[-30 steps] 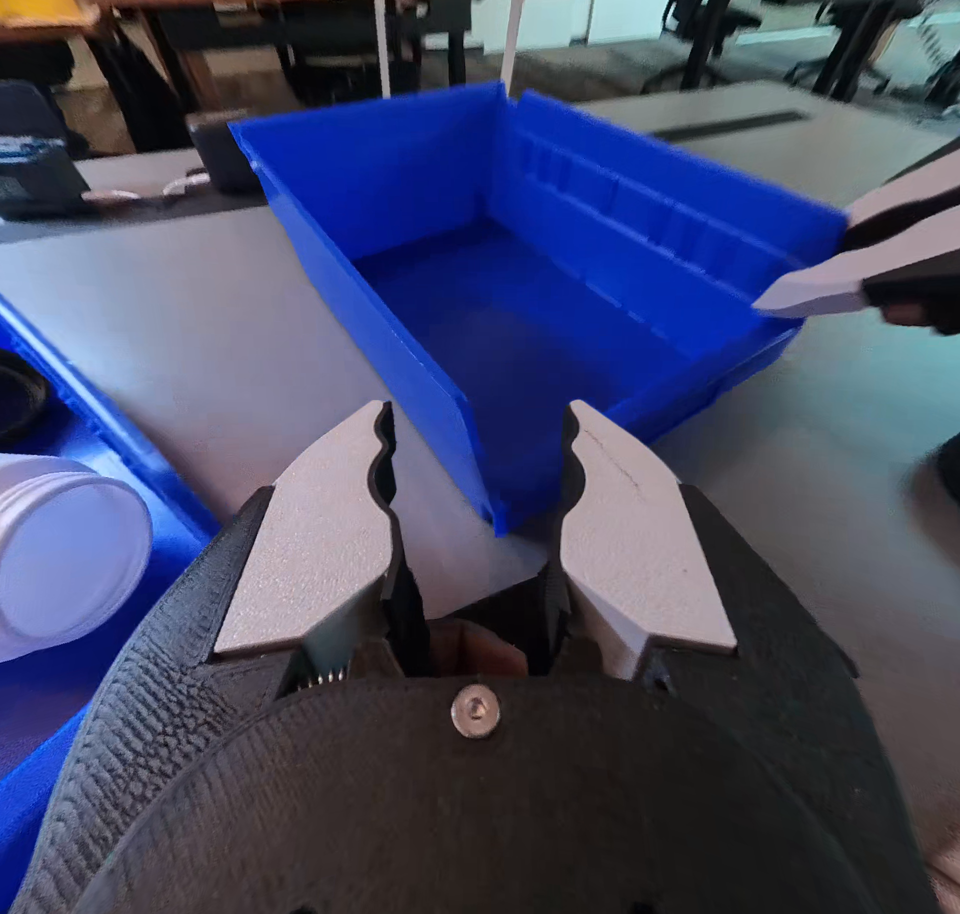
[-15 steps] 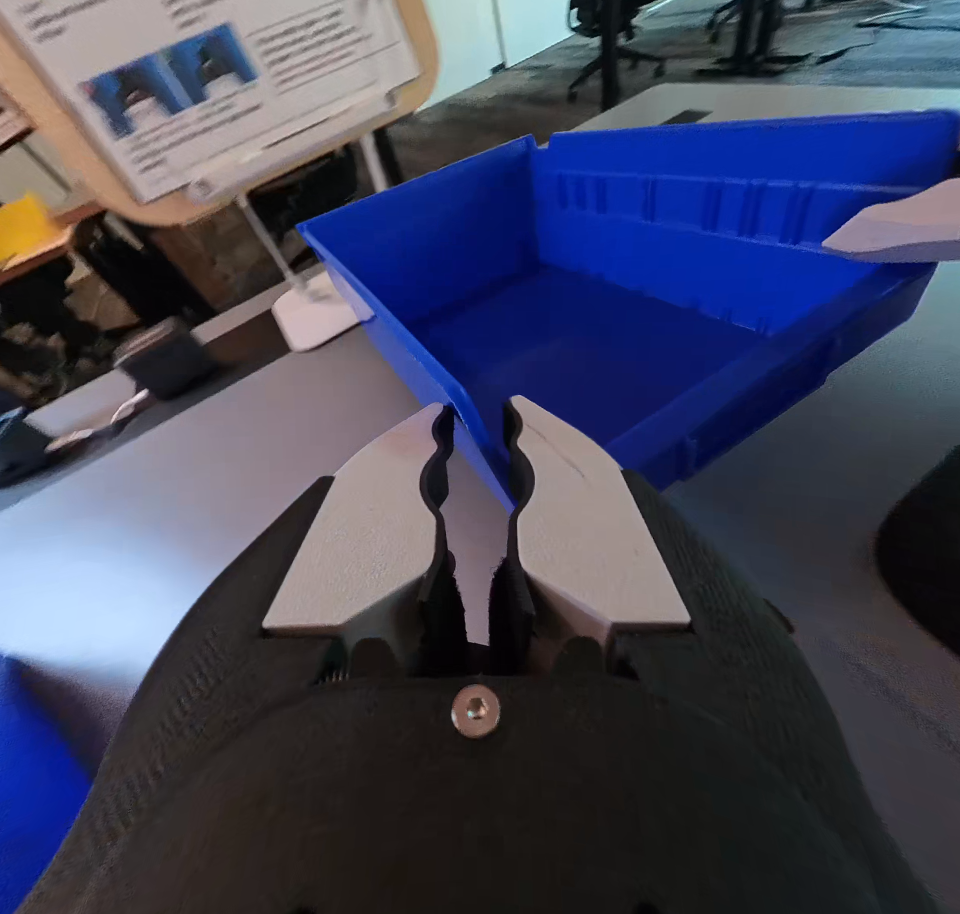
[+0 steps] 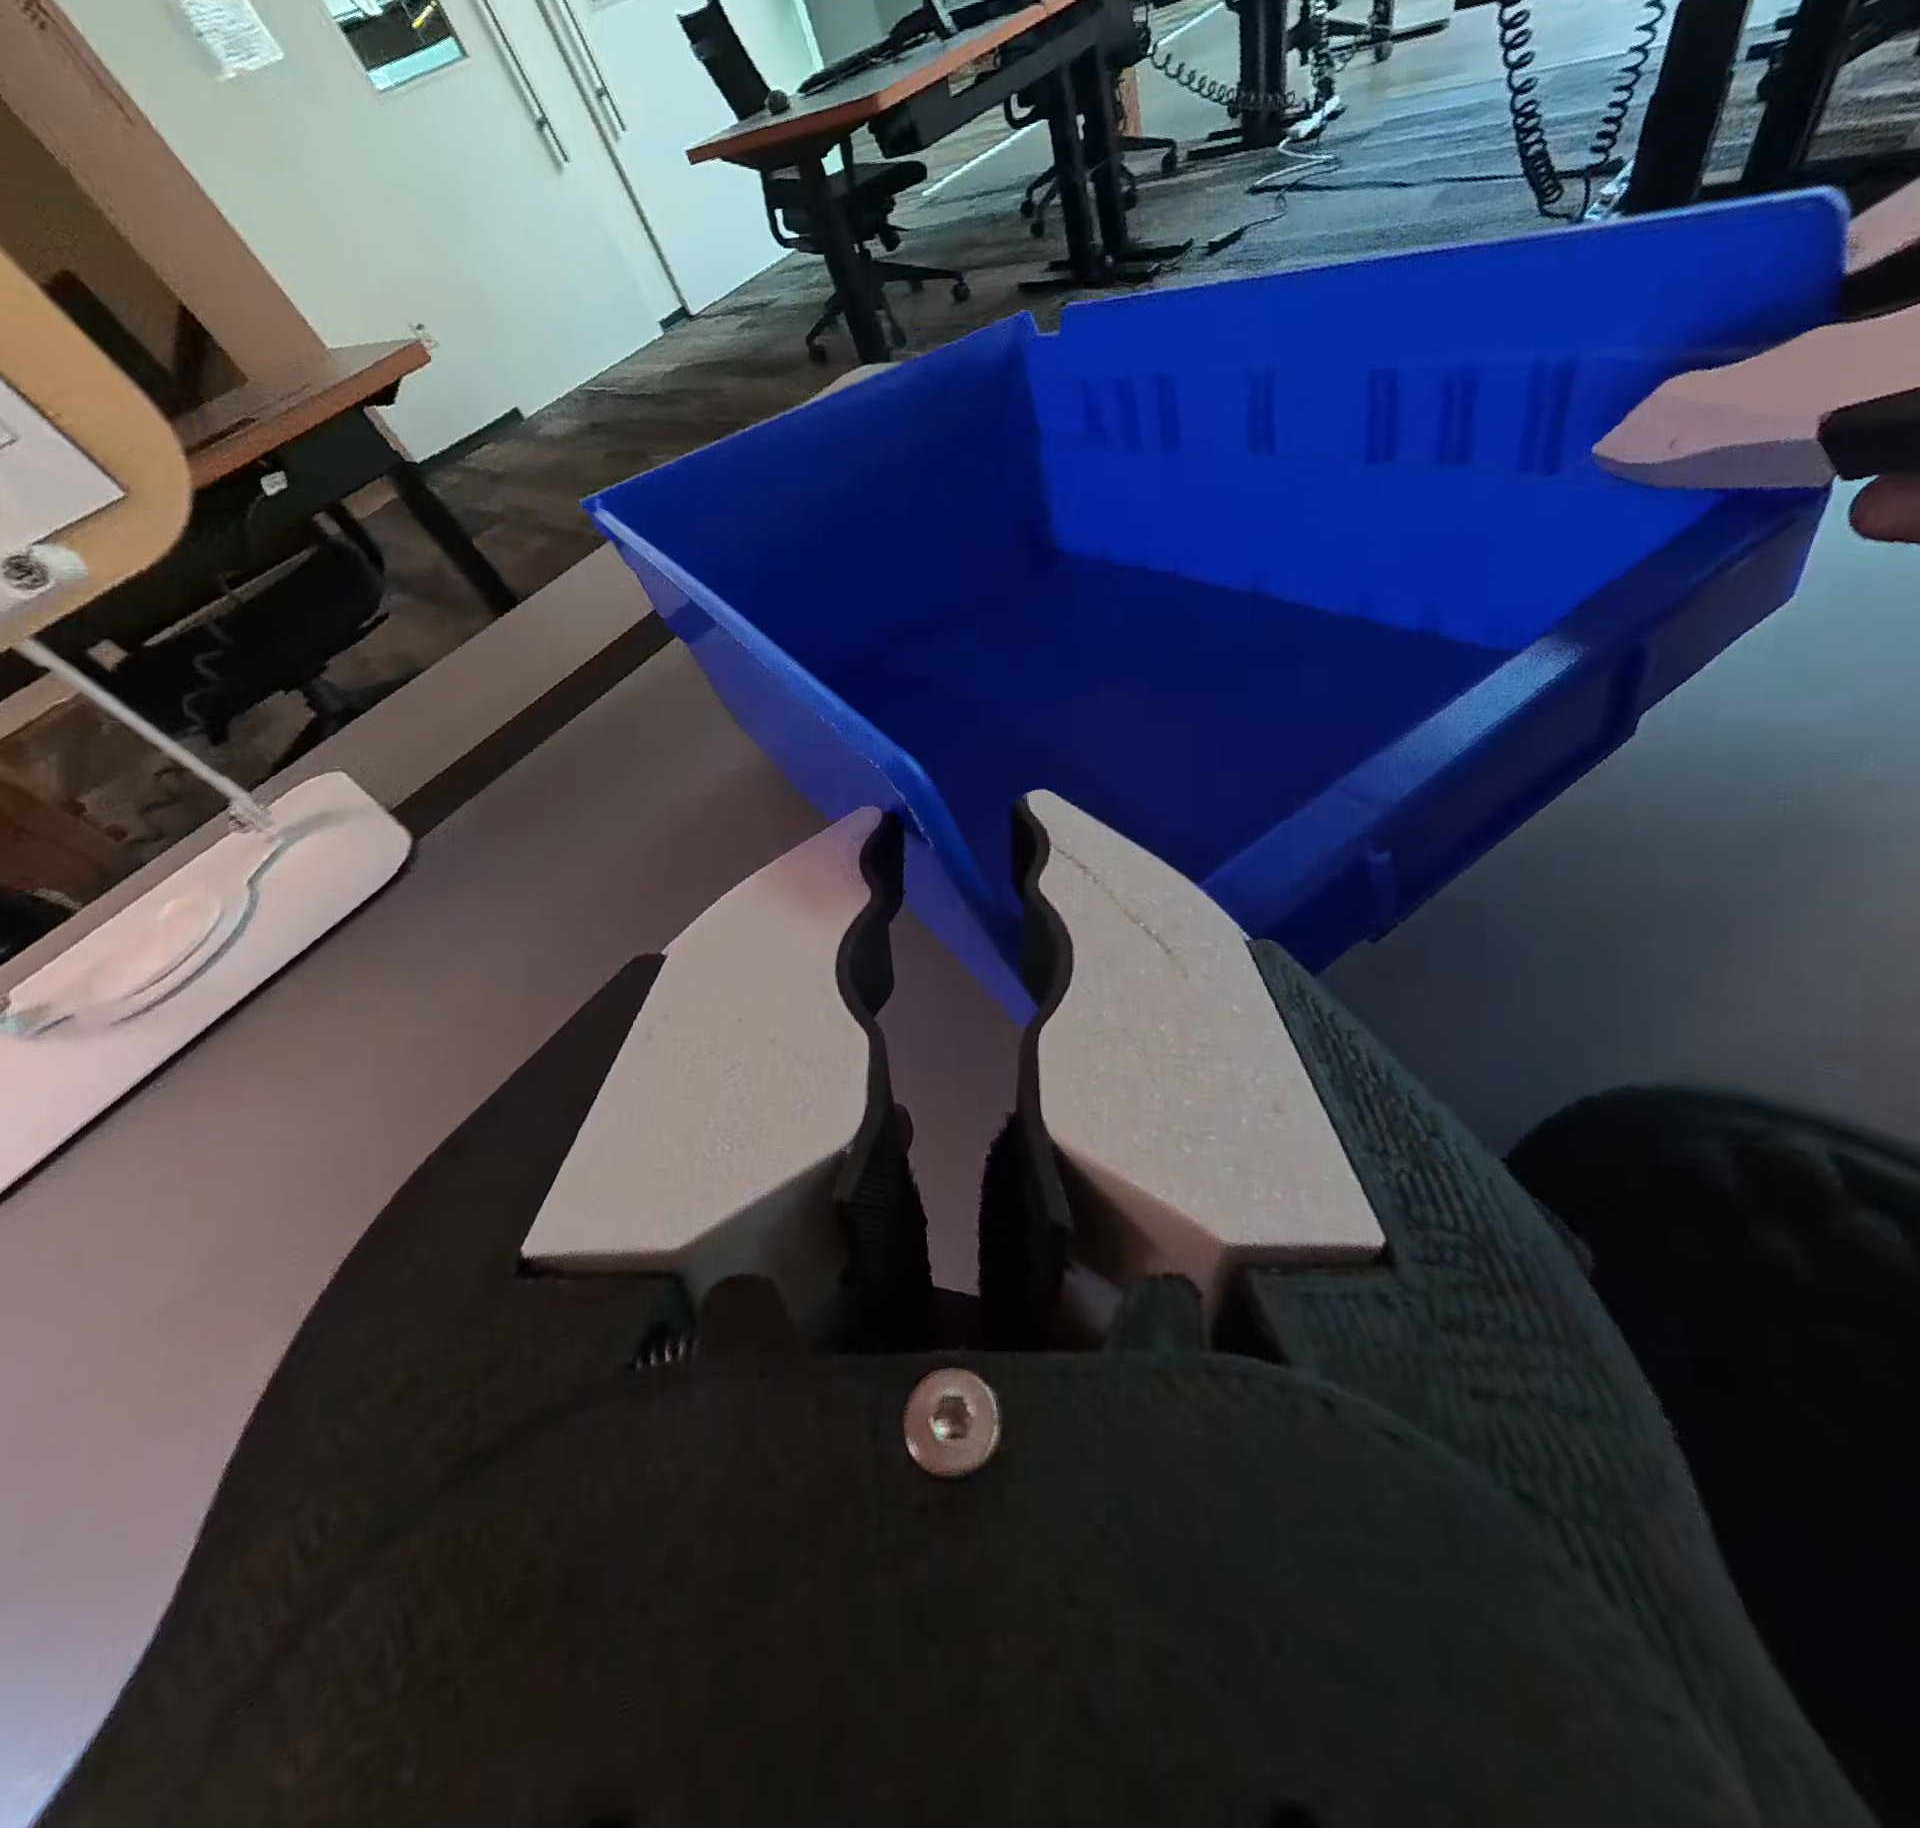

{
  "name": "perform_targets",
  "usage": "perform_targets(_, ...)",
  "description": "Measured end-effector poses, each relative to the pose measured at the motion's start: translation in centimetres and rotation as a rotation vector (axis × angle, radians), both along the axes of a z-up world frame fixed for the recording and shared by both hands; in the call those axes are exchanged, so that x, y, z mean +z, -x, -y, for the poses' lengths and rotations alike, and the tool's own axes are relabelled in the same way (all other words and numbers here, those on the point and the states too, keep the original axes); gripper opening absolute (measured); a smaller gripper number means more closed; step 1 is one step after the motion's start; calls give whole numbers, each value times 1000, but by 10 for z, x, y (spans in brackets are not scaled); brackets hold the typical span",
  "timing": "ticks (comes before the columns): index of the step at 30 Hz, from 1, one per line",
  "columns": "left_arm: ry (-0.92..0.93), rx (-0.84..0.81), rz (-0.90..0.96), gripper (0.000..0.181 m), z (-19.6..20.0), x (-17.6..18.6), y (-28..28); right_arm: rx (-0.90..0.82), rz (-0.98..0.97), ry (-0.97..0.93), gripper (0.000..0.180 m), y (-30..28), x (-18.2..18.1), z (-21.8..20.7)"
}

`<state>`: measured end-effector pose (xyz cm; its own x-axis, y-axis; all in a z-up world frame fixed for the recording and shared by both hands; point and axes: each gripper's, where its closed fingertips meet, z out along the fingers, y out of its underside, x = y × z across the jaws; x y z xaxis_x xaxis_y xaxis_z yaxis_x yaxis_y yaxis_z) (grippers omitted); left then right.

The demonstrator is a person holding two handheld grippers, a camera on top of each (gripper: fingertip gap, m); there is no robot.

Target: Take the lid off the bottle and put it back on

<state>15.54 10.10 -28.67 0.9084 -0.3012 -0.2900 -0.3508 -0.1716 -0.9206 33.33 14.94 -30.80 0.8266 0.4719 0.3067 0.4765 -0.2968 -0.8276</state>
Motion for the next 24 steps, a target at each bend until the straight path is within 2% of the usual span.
perform_targets(7, 107, -90, 65, 27, -9, -35, -23, -118, -63, -12, 11, -26, -18, -18)
perform_targets(8, 117, -107, 80, 41, -7, -37, -25, -132, -64, 7, 11, -28, -23, -19)
perform_targets(9, 107, -114, 91, 63, -4, -35, -24, -149, -64, 34, 14, -30, -28, -19)
perform_targets(10, 86, -105, 94, 83, -1, -28, -19, -168, -64, 61, 26, -32, -32, -18)
perform_targets(11, 55, -89, 103, 95, 6, -17, -12, -176, -65, 89, 45, -32, -32, -15)
perform_targets(12, 8, -77, 126, 97, 16, -1, -2, -198, -51, 102, 63, -34, -27, -12)
perform_targets(13, -54, -60, 157, 97, 30, 18, 13, -232, -23, 82, 74, -39, -15, -10)
perform_targets(15, -188, 31, 186, 93, 61, 54, 57, -242, 16, -18, 81, -35, 18, -5)
perform_targets(18, -329, 290, 127, 87, 115, 80, 153, -12, -114, -108, 74, 24, 54, 12)
perform_targets(21, -341, 522, 49, 86, 169, 71, 238, 302, -315, -47, 87, 106, 57, 37)
perform_targets(22, -321, 596, 9, 86, 185, 62, 264, 359, -343, 3, 91, 126, 49, 43)
perform_targets(24, -242, 746, -87, 86, 214, 40, 312, 365, -293, 98, 97, 150, 21, 44)
